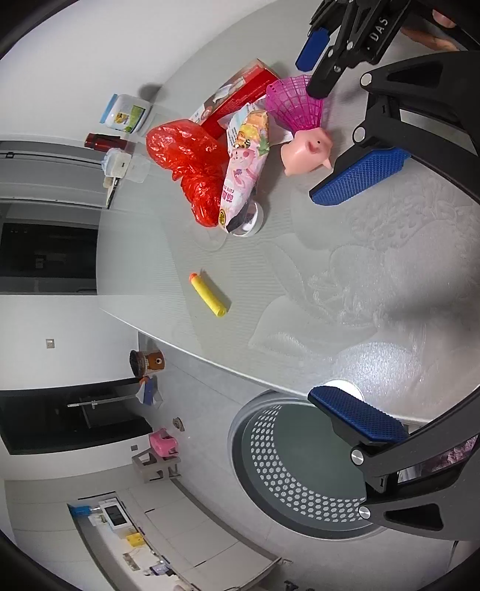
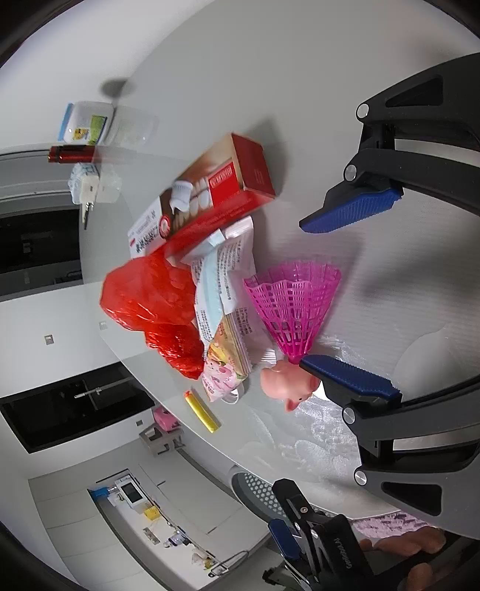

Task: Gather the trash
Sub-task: 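Close the right gripper on the pink shuttlecock and lift it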

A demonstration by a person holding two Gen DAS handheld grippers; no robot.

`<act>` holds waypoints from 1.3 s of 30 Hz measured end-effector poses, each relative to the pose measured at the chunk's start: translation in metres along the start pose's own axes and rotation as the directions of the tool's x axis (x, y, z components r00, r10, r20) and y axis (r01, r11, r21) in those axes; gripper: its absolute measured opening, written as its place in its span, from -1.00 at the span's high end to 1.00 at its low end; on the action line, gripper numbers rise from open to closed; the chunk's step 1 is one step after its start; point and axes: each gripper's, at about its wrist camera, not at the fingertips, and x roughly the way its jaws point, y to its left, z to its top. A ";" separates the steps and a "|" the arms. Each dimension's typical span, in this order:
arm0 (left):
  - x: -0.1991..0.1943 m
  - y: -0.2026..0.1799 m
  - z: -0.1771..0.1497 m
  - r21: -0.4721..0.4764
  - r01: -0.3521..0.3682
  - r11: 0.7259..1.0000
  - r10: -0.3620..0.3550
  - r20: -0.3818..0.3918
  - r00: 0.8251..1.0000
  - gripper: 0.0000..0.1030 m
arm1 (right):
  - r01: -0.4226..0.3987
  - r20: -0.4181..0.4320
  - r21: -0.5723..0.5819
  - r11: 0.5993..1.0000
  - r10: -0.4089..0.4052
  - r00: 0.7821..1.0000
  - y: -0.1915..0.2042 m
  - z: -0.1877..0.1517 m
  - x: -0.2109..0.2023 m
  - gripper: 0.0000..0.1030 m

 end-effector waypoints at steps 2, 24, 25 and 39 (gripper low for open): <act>0.000 -0.001 -0.001 -0.003 -0.005 1.000 0.005 -0.003 1.000 -0.87 | -0.014 -0.009 -0.003 1.000 0.014 1.000 0.001 0.003 0.005 -0.27; 0.000 -0.004 -0.005 -0.010 0.000 1.000 0.000 -0.026 1.000 -0.87 | -0.115 -0.020 -0.045 0.992 0.115 0.993 0.018 0.008 0.022 0.62; -0.001 -0.004 -0.005 -0.009 0.001 1.000 -0.001 -0.026 1.000 -0.87 | -0.115 -0.014 -0.050 0.992 0.114 0.993 0.020 0.008 0.020 0.76; -0.003 -0.028 -0.003 0.031 0.055 0.998 -0.055 -0.014 0.998 -0.87 | -0.088 0.074 -0.025 0.996 0.089 0.993 0.003 -0.004 -0.016 0.93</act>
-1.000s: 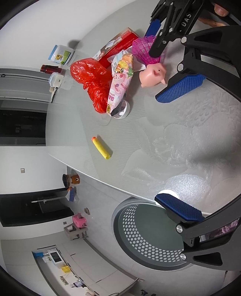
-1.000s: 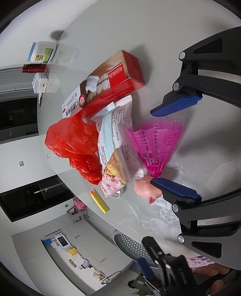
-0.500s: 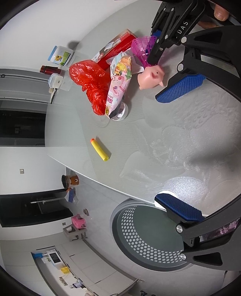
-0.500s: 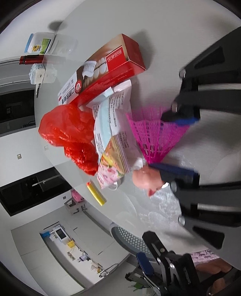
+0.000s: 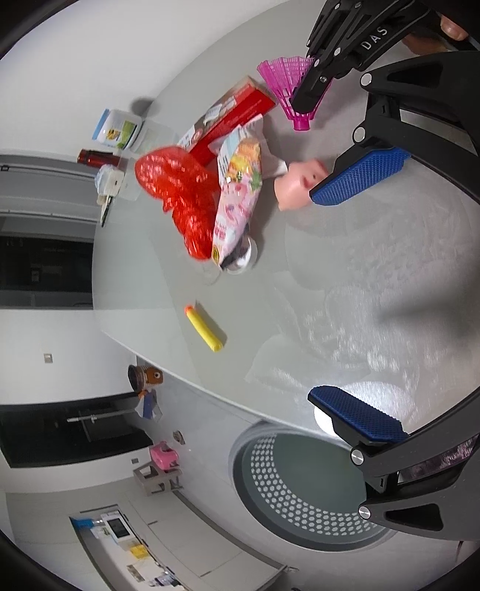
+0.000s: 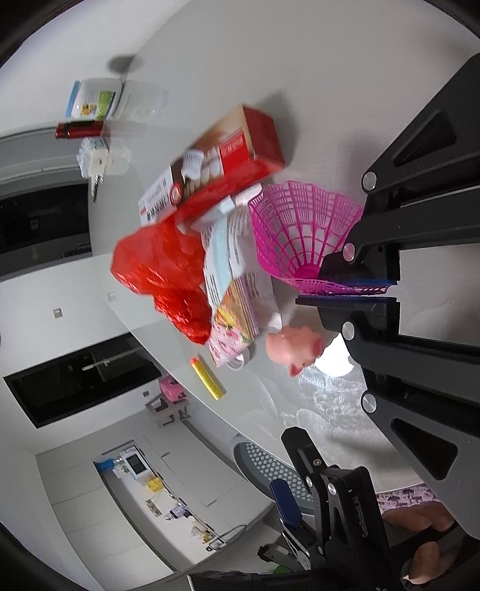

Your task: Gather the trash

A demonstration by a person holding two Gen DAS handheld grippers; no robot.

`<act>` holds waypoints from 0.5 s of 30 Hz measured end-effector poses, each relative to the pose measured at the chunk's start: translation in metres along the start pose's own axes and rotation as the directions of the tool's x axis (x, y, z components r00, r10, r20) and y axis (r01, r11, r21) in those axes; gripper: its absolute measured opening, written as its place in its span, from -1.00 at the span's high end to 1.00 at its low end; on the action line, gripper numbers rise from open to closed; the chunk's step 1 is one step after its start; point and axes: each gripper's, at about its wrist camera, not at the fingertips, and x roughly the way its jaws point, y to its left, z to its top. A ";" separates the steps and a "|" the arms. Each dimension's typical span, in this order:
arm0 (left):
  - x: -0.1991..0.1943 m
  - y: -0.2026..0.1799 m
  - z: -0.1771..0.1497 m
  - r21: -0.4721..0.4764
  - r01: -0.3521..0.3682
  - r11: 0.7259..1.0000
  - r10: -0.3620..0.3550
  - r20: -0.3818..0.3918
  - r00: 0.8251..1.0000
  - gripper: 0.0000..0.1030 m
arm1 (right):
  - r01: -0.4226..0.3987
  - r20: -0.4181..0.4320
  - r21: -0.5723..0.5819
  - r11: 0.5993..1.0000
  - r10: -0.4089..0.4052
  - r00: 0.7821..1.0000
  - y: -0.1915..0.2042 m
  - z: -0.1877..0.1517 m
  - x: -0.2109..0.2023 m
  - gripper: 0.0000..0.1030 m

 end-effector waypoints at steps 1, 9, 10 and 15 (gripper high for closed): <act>0.000 -0.002 0.001 0.003 0.007 1.000 -0.007 0.000 1.000 -0.87 | 0.004 0.007 0.005 1.000 -0.004 1.000 -0.002 -0.001 -0.002 0.93; 0.008 -0.032 0.006 0.048 0.037 0.998 -0.037 0.003 0.999 -0.87 | 0.038 0.073 0.061 0.997 -0.043 0.996 -0.029 -0.011 -0.023 0.93; 0.013 -0.036 0.006 0.050 0.042 0.998 -0.041 -0.010 0.999 -0.87 | 0.039 0.080 0.065 0.997 -0.044 0.996 -0.032 -0.012 -0.024 0.93; 0.030 -0.050 0.004 0.043 0.050 0.998 -0.048 -0.049 0.998 -0.87 | 0.027 0.101 0.080 0.996 -0.035 0.994 -0.041 -0.017 -0.028 0.93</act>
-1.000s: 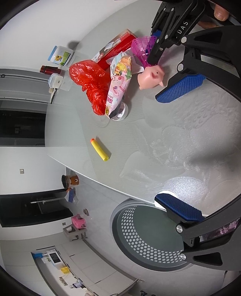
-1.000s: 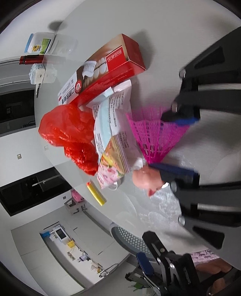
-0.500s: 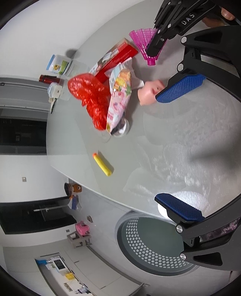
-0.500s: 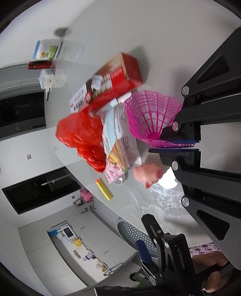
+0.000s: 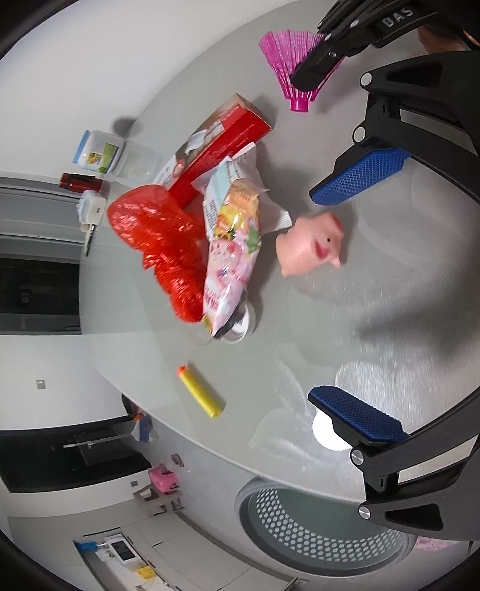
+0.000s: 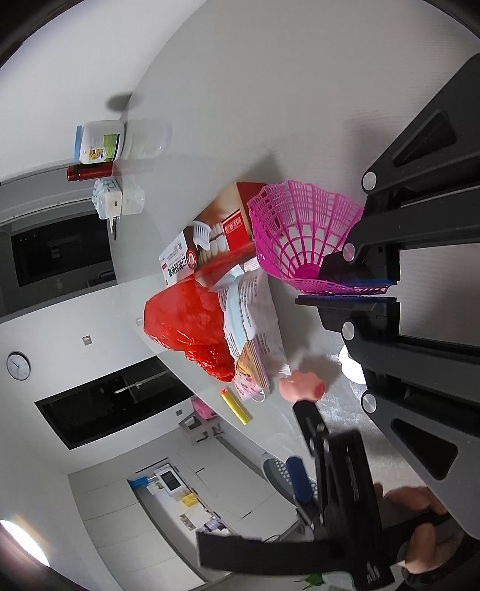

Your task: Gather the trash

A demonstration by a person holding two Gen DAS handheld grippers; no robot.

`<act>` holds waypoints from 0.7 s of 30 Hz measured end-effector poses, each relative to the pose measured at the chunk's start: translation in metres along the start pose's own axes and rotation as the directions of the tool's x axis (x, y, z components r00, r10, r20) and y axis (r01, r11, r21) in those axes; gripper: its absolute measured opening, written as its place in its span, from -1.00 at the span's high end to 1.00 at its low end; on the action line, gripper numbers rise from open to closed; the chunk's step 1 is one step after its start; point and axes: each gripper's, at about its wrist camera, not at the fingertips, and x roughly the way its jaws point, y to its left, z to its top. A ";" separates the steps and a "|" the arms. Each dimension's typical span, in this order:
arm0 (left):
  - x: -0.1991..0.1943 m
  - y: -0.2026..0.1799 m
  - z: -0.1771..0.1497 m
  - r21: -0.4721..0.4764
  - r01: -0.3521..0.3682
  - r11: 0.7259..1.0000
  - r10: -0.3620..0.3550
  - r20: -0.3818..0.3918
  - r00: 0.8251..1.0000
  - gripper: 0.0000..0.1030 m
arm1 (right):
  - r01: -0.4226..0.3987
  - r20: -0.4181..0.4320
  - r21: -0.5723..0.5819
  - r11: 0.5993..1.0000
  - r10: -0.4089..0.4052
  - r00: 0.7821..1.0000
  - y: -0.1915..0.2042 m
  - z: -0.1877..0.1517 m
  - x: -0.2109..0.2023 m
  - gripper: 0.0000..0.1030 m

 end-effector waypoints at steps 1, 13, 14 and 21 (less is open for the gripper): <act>0.001 -0.002 -0.001 0.004 -0.006 1.000 0.006 0.000 1.000 -0.87 | -0.003 0.004 0.002 1.000 0.003 1.000 -0.002 -0.001 0.000 0.93; 0.011 -0.022 0.001 0.010 -0.083 0.996 0.083 0.019 0.996 -0.86 | -0.058 -0.001 0.040 0.998 0.058 0.998 -0.012 -0.007 0.001 0.93; 0.011 -0.023 0.001 0.011 -0.089 0.996 0.089 0.022 0.996 -0.85 | -0.060 -0.001 0.041 0.997 0.060 0.998 -0.012 -0.007 0.001 0.93; 0.020 -0.027 -0.001 0.016 -0.094 0.995 0.094 -0.004 0.996 -0.36 | -0.074 -0.006 0.049 0.996 0.074 0.997 -0.013 -0.008 0.001 0.93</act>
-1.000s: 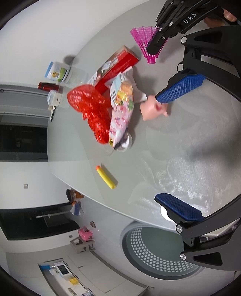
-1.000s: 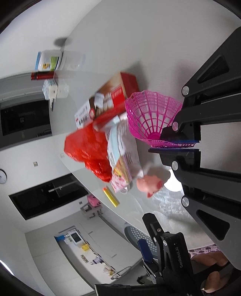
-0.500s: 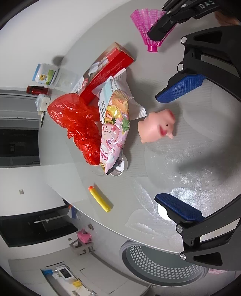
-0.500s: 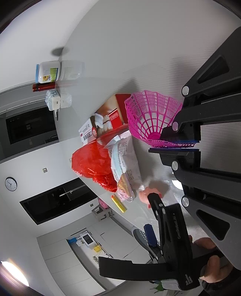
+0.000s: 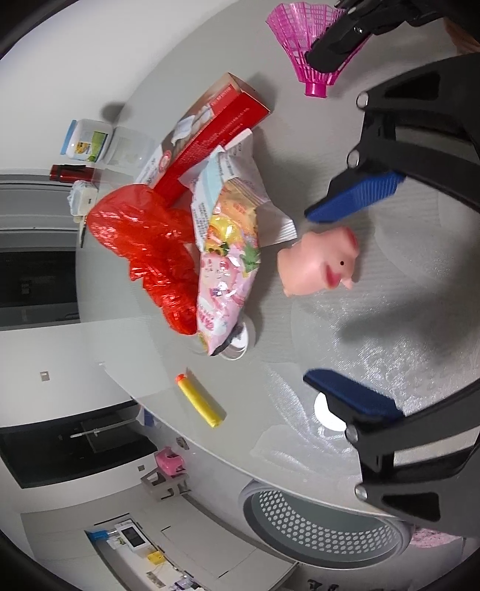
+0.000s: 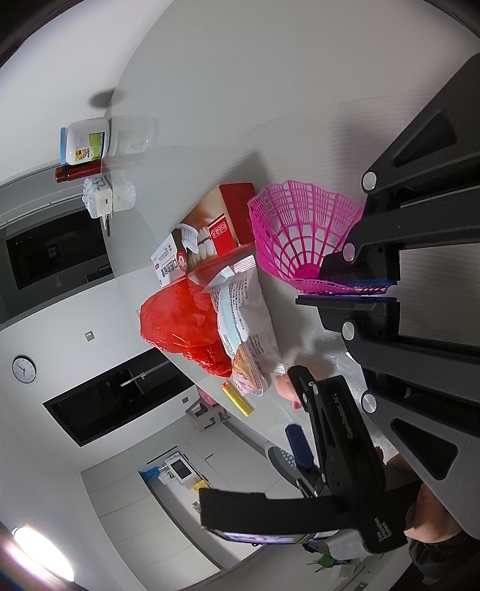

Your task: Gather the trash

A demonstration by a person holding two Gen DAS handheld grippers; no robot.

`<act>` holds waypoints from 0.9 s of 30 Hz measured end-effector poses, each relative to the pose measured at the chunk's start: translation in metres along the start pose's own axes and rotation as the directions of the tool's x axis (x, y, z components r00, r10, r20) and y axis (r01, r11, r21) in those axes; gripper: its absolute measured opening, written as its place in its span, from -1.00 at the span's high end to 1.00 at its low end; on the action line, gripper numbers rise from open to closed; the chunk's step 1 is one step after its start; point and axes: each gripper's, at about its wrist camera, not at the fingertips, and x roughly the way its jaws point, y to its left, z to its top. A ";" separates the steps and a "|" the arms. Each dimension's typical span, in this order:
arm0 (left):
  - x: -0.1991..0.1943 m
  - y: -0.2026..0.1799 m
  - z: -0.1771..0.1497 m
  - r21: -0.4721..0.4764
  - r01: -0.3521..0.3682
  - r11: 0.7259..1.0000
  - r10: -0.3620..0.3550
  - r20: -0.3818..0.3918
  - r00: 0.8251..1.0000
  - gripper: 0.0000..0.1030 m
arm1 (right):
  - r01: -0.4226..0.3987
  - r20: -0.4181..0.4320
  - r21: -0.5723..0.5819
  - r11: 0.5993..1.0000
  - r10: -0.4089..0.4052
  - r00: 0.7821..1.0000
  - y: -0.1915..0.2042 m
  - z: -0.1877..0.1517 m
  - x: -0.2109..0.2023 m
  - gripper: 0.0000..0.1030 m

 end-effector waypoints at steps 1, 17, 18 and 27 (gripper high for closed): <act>0.002 0.000 0.000 -0.001 0.006 1.000 -0.006 -0.012 1.000 -0.30 | 0.000 -0.001 0.000 1.000 0.000 1.000 0.000 0.000 0.000 0.93; -0.012 0.012 -0.011 -0.013 0.047 0.999 -0.047 -0.012 0.999 0.37 | 0.005 0.000 -0.001 1.000 -0.005 1.000 -0.001 -0.001 0.001 0.93; -0.013 0.014 -0.011 -0.014 0.048 0.999 -0.048 -0.011 0.999 0.37 | 0.008 0.000 0.000 1.000 -0.008 1.000 -0.001 -0.002 0.000 0.93; -0.034 0.037 -0.013 -0.040 0.032 0.999 -0.031 0.033 0.999 0.37 | 0.025 -0.012 -0.014 1.000 -0.025 1.000 0.005 -0.002 0.001 0.93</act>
